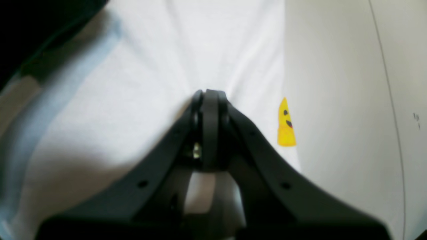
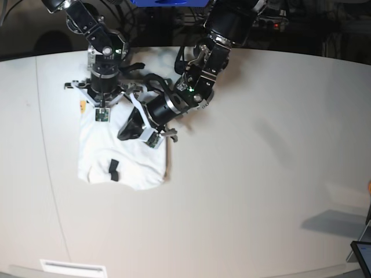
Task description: Fold the T-shirt properly
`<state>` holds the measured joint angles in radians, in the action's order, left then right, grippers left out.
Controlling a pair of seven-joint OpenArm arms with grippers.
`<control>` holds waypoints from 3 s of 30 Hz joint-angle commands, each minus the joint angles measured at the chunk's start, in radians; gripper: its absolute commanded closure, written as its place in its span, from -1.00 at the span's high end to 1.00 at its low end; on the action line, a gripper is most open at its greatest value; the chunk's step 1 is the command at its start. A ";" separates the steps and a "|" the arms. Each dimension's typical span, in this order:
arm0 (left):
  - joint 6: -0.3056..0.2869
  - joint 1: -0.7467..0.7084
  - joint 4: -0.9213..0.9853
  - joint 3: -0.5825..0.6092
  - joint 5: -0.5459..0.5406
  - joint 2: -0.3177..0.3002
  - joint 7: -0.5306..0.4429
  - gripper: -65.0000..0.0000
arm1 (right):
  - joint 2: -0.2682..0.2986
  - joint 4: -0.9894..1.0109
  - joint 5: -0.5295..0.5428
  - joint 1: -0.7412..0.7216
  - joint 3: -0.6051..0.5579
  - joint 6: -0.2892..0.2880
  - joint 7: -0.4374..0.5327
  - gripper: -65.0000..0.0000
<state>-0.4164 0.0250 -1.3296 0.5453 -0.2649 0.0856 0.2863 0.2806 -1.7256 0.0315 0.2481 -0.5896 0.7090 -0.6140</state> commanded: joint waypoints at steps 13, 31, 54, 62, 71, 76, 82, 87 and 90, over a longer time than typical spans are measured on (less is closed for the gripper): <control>0.006 -0.073 -0.057 0.002 0.042 -0.045 0.012 -1.00 | -0.025 0.003 0.112 0.055 -0.076 -0.011 -0.120 -0.98; 0.007 -0.053 -0.169 -0.003 0.040 -0.091 0.018 -1.00 | -0.017 -0.057 0.110 0.052 -0.091 -0.011 -0.120 -0.95; 0.064 -0.018 -0.301 -0.052 0.042 -0.091 0.023 -1.00 | 0.013 -0.248 0.110 0.030 0.058 -0.011 -0.225 -0.95; 0.063 -0.027 -0.419 -0.181 0.042 -0.097 0.023 -1.00 | 0.081 -0.248 0.110 0.010 0.239 -0.011 -0.211 -0.95; 0.064 -0.222 -0.584 -0.227 0.108 -0.283 -0.152 -1.00 | 0.124 -0.244 0.112 0.185 0.484 -0.011 0.263 -0.96; 0.064 -0.380 -0.589 -0.342 0.264 -0.284 -0.404 -1.00 | 0.058 -0.239 0.110 0.285 0.626 -0.117 0.464 -0.97; 0.061 -0.581 -0.669 -0.457 0.223 -0.307 -0.556 -1.00 | -0.051 -0.239 0.110 0.411 0.814 -0.231 0.596 -0.97; 0.061 -0.719 -0.663 -0.446 0.235 -0.341 -0.628 -1.00 | -0.109 -0.241 0.109 0.534 0.883 -0.248 0.635 -0.97; 0.061 -0.798 -0.637 -0.422 0.269 -0.343 -0.634 -1.00 | -0.128 -0.231 0.109 0.618 0.877 -0.248 0.635 -0.97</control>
<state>-0.3496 -0.7605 -1.9553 0.1261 0.0132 -0.2520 -0.3252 0.1555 -1.9472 0.1509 0.8566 0.2821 0.4534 -0.0029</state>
